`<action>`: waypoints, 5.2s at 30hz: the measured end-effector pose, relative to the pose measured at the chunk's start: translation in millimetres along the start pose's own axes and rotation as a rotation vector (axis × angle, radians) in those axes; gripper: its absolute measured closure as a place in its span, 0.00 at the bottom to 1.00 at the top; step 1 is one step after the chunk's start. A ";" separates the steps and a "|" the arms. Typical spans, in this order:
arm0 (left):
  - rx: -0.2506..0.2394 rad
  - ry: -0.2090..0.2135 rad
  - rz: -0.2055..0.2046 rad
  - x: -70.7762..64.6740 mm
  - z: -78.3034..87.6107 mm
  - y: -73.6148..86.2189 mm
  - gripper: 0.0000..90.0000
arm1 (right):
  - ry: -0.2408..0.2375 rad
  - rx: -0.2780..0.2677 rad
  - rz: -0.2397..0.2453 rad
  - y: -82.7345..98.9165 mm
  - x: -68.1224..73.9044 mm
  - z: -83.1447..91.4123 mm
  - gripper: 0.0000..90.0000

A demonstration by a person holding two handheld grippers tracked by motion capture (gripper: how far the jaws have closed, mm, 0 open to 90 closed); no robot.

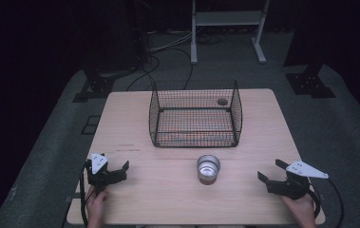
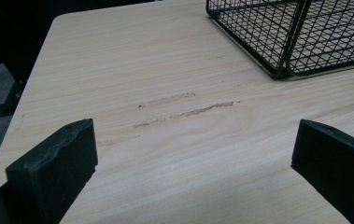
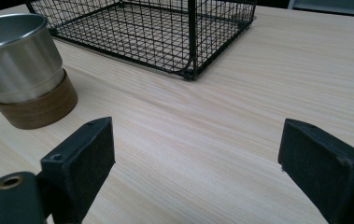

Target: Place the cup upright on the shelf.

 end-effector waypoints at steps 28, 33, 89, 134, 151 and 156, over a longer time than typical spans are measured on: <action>0.004 -0.003 -0.017 -1.6 0.6 1.2 0.00 | -0.083 -0.016 0.097 -32.6 23.1 -1.8 0.11; 0.006 -0.003 -0.014 -1.1 0.8 1.1 0.00 | -0.102 -0.012 0.126 -40.4 29.9 -3.5 0.11; 0.001 -0.004 -0.015 -1.5 1.3 1.0 0.00 | -0.277 0.013 0.270 -73.0 89.6 -24.2 0.11; -0.002 -0.003 -0.011 -1.3 1.4 0.8 0.00 | -0.330 0.149 0.270 -69.7 118.6 -79.8 0.10; -0.003 -0.003 -0.011 -1.4 1.5 0.8 0.00 | -0.353 0.156 0.269 -73.2 124.4 -102.1 0.10; -0.004 -0.002 -0.009 -1.3 1.4 0.7 0.00 | -0.357 0.164 0.265 -72.4 125.9 -105.8 0.10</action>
Point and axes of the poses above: each handheld gripper's, and its own axes: z roughly backward along the jaws, y roughly out of its underside, x roughly to its left, the point moved 7 cm from there along -z, roughly forward along the jaws, and after that the axes turned 14 degrees about z, right-handed, at the moved point
